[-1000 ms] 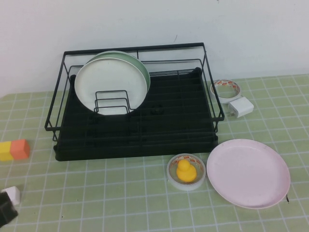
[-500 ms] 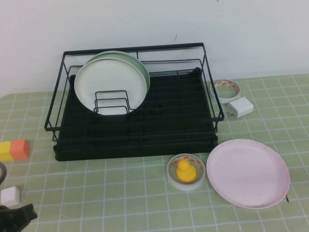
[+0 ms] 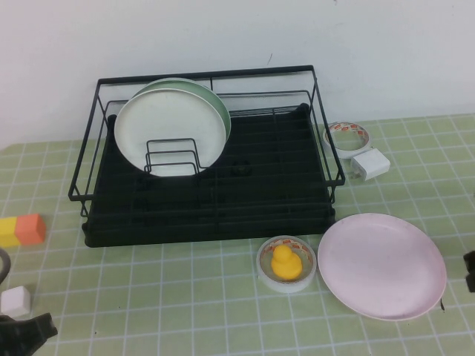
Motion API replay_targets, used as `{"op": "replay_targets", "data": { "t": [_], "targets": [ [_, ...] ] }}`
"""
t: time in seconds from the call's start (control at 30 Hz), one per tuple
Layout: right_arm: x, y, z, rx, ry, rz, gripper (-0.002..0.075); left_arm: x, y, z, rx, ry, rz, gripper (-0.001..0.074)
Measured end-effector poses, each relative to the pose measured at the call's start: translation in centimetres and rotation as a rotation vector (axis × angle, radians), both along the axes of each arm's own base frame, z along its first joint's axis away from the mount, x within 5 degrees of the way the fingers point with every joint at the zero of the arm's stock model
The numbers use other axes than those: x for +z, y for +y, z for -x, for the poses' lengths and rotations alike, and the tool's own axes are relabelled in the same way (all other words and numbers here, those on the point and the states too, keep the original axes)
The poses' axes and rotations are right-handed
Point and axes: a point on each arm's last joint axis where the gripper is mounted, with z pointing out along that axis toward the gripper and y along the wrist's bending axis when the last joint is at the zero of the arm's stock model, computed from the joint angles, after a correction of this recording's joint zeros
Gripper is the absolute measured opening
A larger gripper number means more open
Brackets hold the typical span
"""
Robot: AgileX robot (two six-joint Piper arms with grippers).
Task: Place plate on rack
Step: Pick up the plate from the table
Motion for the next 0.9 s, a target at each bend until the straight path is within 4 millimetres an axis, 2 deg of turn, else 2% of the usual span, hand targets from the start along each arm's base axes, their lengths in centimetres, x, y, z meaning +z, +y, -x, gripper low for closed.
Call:
{"op": "replay_targets", "data": {
  "t": [0.1, 0.27, 0.53, 0.73, 0.83, 0.9],
  "targets": [
    [-1.5, -0.1, -2.0, -0.004, 0.026, 0.004, 0.026, 0.0, 0.0, 0.0, -0.001, 0.0, -0.001, -0.0003],
    [-3.4, -0.4, -4.6, -0.022, 0.028, 0.012, 0.0294, 0.0, 0.0, 0.0, -0.003, -0.001, -0.003, -0.0003],
    [-6.6, -0.1, -6.8, -0.097, 0.077, -0.054, 0.0298, 0.1, -0.1, 0.0, 0.006, -0.004, 0.027, -0.0003],
    [-8.3, 1.0, -7.4, -0.046, 0.092, -0.113, 0.0297, 0.1, -0.2, 0.0, 0.009, -0.003, 0.041, -0.0003],
    [-8.4, 1.4, -7.6, -0.025, 0.077, -0.11, 0.0271, 0.1, -0.2, 0.0, 0.01, -0.002, 0.043, -0.0003],
    [-8.5, 1.6, -7.6, -0.024, 0.072, -0.105, 0.0223, 0.1, -0.3, 0.0, 0.012, -0.001, 0.053, -0.0003]
  ]
}}
